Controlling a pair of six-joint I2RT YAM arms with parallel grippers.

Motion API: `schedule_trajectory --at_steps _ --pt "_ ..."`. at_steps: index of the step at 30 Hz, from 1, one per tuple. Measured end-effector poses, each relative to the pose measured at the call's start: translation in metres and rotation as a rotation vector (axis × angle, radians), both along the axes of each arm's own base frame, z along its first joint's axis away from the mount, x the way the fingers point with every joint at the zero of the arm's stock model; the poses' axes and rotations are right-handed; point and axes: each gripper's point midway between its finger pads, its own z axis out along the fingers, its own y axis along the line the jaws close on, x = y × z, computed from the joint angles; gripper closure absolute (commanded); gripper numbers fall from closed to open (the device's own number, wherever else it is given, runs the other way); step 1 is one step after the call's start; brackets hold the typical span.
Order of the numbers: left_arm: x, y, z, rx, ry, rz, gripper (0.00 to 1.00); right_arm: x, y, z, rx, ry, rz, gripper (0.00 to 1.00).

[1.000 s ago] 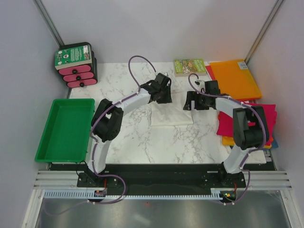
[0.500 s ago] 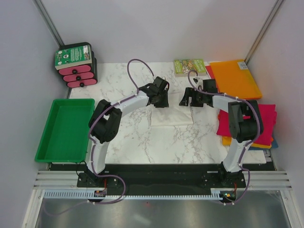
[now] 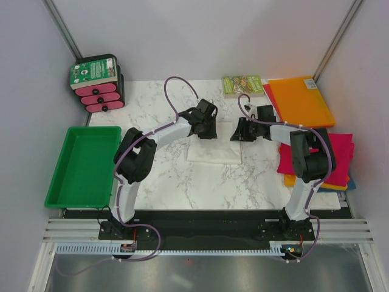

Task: Fold and stack the t-shirts
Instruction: Put the neatly folded tshirt into the corner of the board with the right arm

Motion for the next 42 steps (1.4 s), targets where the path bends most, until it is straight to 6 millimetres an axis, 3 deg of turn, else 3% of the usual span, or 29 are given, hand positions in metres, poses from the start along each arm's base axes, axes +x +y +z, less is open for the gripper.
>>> schedule_trajectory --at_steps 3,9,15,19,23,28,31,37,42 --pt "-0.003 0.001 -0.005 0.007 0.009 -0.002 0.65 -0.009 0.002 -0.006 0.002 0.035 0.007 1.00" --pt "-0.010 0.007 -0.016 0.027 0.032 -0.003 0.67 -0.016 0.000 -0.007 -0.030 0.054 0.003 1.00" --pt "-0.026 0.018 -0.022 0.053 0.047 -0.003 0.68 -0.024 -0.023 0.005 -0.240 0.027 0.001 1.00" --pt "-0.053 0.028 -0.005 0.058 0.024 -0.015 0.68 -0.015 -0.047 0.047 -0.367 -0.072 -0.019 1.00" --pt "-0.073 0.033 0.028 0.018 -0.028 -0.017 0.68 0.002 -0.062 0.115 -0.439 -0.218 -0.061 1.00" --pt "-0.094 0.043 0.052 -0.026 -0.072 -0.010 0.68 0.011 -0.077 0.180 -0.496 -0.336 -0.124 1.00" --pt "-0.108 0.050 0.051 -0.030 -0.067 -0.007 0.68 0.005 -0.088 0.197 -0.535 -0.347 -0.153 1.00" --pt "-0.139 0.058 0.042 -0.033 -0.033 -0.014 0.68 -0.016 -0.109 0.210 -0.607 -0.319 -0.193 1.00" --pt "-0.157 0.061 0.039 -0.048 -0.025 -0.024 0.68 -0.029 -0.140 0.229 -0.667 -0.348 -0.229 1.00"
